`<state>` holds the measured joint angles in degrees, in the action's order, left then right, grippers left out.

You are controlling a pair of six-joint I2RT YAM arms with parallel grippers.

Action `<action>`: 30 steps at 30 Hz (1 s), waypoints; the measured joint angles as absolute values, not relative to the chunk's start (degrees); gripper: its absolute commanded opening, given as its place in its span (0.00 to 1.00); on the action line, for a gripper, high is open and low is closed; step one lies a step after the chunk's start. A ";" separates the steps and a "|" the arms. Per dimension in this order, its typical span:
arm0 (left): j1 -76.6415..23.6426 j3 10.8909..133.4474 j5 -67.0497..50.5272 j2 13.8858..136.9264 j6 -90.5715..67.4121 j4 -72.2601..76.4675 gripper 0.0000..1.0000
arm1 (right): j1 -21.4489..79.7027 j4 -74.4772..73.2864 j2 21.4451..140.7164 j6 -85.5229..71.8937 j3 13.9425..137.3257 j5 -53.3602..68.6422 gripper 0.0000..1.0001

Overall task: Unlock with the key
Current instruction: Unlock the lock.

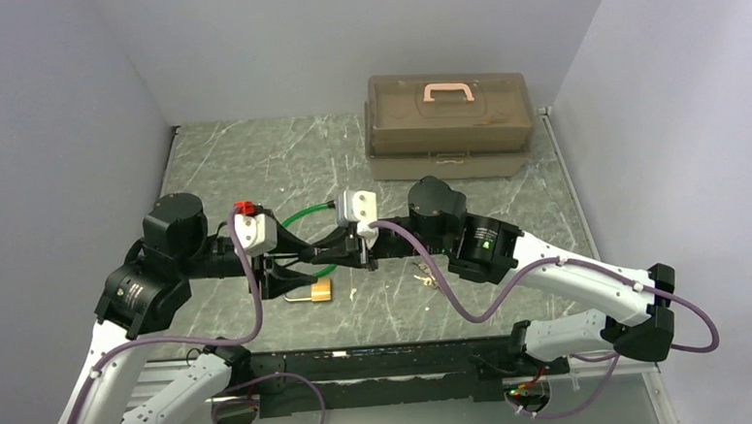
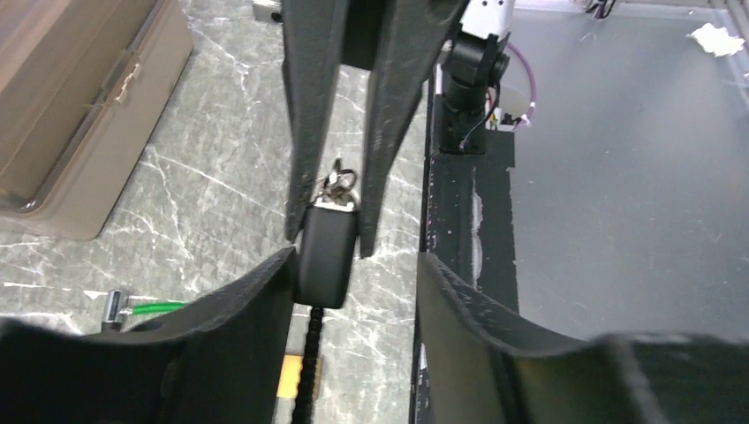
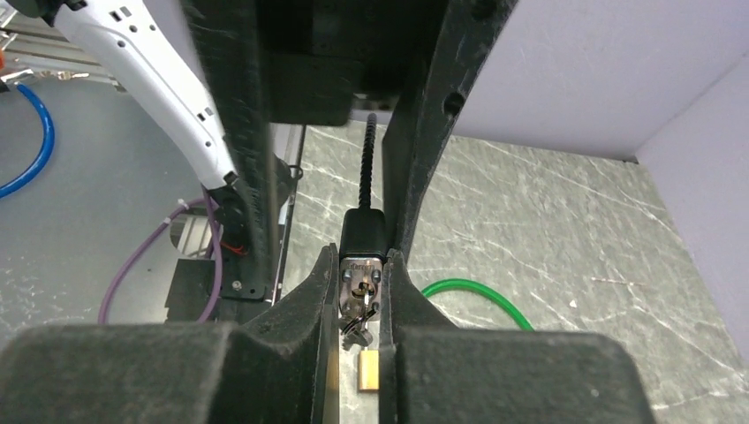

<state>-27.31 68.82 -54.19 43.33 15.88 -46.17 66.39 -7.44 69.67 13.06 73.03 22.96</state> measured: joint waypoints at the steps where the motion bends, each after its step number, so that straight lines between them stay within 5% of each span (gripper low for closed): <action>1: -27.38 69.43 -54.15 43.35 17.45 -47.11 0.74 | 66.22 -7.51 69.67 13.02 73.01 22.83 0.00; 5: -27.46 72.86 -53.58 43.48 24.88 -51.86 0.88 | 65.52 -8.91 69.67 13.06 73.14 22.72 0.00; 13: -27.49 74.89 -51.44 43.57 32.56 -56.53 0.81 | 65.34 -11.88 70.00 13.08 74.50 24.60 0.00; 24: -27.46 72.49 -47.72 45.12 32.80 -55.57 0.58 | 65.34 -12.64 71.20 12.99 75.26 27.49 0.00; 30: -27.46 72.49 -50.09 45.21 30.76 -54.74 0.36 | 65.34 -12.69 71.70 13.04 75.29 27.70 0.00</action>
